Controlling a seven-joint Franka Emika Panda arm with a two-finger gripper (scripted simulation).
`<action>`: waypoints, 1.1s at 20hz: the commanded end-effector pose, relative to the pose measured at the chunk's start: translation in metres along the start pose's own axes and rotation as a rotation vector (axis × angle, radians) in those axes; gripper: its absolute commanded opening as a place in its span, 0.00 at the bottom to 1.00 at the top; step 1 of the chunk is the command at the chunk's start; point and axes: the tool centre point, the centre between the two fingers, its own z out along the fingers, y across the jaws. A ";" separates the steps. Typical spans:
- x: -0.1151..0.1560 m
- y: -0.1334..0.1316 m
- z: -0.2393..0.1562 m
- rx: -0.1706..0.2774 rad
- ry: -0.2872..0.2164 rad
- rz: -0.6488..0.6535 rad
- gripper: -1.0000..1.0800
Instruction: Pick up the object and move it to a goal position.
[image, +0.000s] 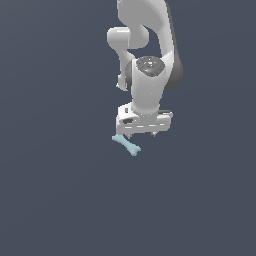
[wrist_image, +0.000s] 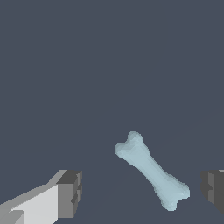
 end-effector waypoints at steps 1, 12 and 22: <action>0.000 0.000 0.000 0.000 0.000 0.000 0.96; 0.011 -0.018 -0.006 0.008 0.024 -0.058 0.96; 0.006 -0.010 0.003 0.004 0.020 -0.106 0.96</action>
